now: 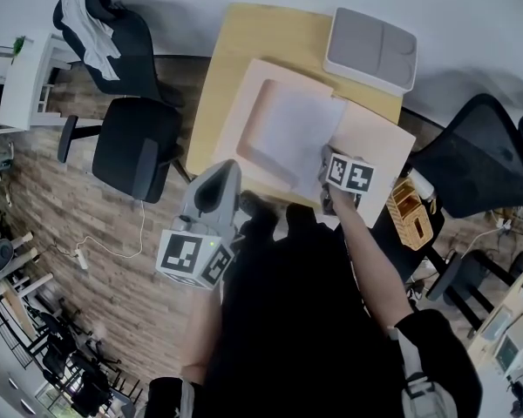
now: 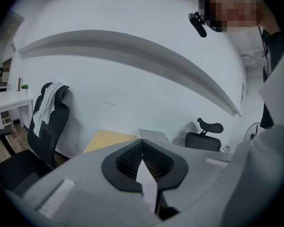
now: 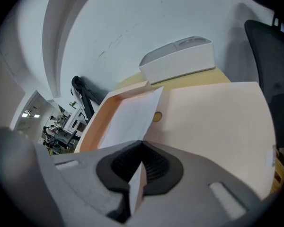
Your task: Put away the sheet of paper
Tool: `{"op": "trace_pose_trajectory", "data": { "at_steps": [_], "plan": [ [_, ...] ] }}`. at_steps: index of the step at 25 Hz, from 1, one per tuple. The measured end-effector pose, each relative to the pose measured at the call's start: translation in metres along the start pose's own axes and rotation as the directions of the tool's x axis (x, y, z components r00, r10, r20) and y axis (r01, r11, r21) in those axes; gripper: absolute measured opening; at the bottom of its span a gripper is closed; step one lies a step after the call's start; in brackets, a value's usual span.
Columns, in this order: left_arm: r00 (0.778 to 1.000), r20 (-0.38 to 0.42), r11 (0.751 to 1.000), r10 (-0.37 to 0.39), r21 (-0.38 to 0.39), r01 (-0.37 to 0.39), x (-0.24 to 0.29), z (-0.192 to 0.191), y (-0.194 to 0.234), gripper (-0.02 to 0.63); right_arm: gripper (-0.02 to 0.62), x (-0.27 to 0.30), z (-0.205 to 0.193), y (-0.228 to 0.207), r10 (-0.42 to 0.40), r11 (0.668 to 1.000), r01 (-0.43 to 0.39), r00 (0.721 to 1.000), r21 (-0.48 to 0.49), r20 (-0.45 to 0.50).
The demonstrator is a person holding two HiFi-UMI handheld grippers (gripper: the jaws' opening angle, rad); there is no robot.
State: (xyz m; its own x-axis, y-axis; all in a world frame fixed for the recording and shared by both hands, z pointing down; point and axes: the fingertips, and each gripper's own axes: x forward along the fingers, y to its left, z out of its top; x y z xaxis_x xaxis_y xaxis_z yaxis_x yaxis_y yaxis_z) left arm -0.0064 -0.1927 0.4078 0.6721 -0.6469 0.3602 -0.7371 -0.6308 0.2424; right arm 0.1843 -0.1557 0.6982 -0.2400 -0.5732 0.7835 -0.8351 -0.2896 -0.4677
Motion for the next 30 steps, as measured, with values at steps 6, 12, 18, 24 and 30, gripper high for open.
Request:
{"op": "trace_pose_trajectory", "data": {
  "at_steps": [6, 12, 18, 24, 30],
  "plan": [
    [1.000, -0.002, 1.000, 0.014, -0.004, -0.014, 0.000, 0.003, 0.004, 0.009, 0.002, 0.014, -0.003, 0.017, 0.016, 0.998, -0.018, 0.999, -0.058, -0.032],
    [1.000, 0.003, 1.000, 0.027, -0.008, -0.027, -0.001, 0.003, 0.007, 0.009, 0.002, 0.027, -0.004, 0.023, 0.020, 0.995, -0.027, 0.997, -0.099, -0.073],
    [0.999, 0.004, 0.999, 0.042, -0.008, -0.042, -0.002, 0.004, 0.004, 0.009, 0.002, 0.036, 0.001, 0.027, 0.035, 0.992, -0.045, 0.996, -0.119, -0.082],
    [0.998, 0.008, 0.998, 0.057, -0.009, -0.057, -0.006, 0.001, 0.009, 0.009, 0.002, 0.049, 0.004, 0.038, 0.063, 0.989, -0.075, 0.994, -0.128, -0.092],
    [0.997, 0.007, 0.997, 0.072, -0.012, -0.072, -0.008, 0.000, 0.007, 0.008, 0.002, 0.053, 0.003, 0.040, 0.099, 0.986, -0.111, 0.990, -0.122, -0.098]
  ]
}}
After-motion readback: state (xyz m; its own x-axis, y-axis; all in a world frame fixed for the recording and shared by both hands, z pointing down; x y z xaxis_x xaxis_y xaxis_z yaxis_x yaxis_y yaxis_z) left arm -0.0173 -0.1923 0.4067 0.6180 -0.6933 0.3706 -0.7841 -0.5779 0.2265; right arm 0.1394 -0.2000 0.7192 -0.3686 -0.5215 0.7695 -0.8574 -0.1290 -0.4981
